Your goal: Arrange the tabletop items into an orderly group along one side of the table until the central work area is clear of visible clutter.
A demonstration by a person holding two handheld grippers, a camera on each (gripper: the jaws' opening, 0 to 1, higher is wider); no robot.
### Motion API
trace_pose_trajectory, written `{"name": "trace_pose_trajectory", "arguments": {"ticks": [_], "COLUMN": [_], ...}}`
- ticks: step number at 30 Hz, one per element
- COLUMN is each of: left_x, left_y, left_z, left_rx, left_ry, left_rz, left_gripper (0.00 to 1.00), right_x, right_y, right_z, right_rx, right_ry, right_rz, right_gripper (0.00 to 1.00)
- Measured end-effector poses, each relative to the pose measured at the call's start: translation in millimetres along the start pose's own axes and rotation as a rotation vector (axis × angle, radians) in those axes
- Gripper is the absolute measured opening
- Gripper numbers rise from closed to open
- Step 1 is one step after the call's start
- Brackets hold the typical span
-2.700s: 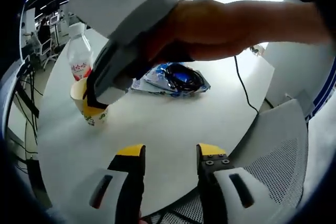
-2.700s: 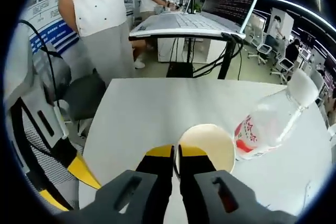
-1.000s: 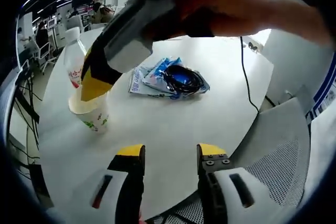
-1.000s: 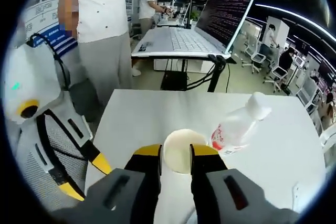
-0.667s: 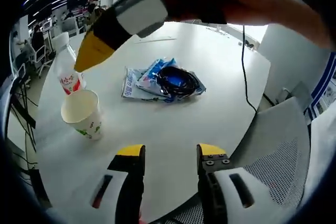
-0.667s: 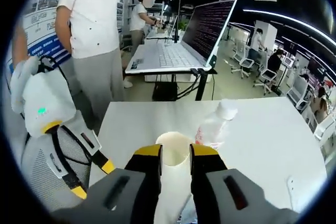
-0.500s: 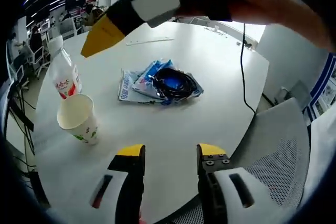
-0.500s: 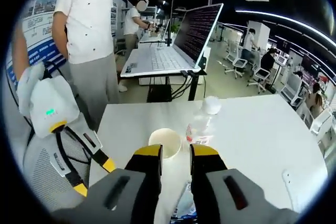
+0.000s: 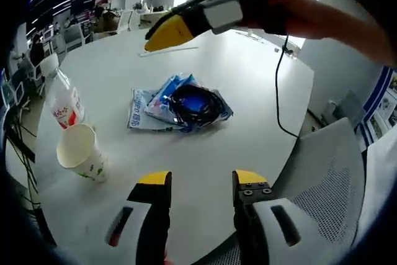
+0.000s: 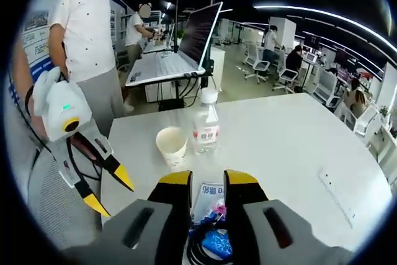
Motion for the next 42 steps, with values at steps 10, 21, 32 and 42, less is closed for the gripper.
{"name": "trace_pose_trajectory", "arguments": {"ticks": [10, 21, 32, 42], "left_x": [8.1, 14.7, 18.8, 15.2], "left_y": [10.8, 19.4, 27.0, 26.9], "left_z": [-9.3, -17.9, -22.5, -19.6], "left_rx": [-0.006, -0.014, -0.021, -0.021], "left_ry": [-0.013, -0.022, -0.027, -0.014], "left_rz": [-0.017, -0.035, -0.047, -0.039], "left_gripper": [0.38, 0.38, 0.39, 0.39], "right_x": [22.2, 34.9, 38.0, 35.4], "right_y": [-39.9, -80.6, -104.9, -133.9], "right_z": [28.7, 50.4, 51.8, 38.0], "right_rx": [-0.015, -0.035, -0.055, -0.091], "right_ry": [-0.079, -0.126, -0.136, -0.13], "right_rz": [-0.102, -0.196, -0.257, -0.346], "right_gripper": [0.18, 0.18, 0.18, 0.17]}}
Point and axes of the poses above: the point that each gripper's makers call its tool centre point, and the gripper's own axes: z roughly backward along the fingers, x roughly to its right, y roughly out of its top, the point moved 9 cm from there along z, roughly backward along the fingers, and after that the axes turned 4 degrees about -x, right-handed, at the moved point
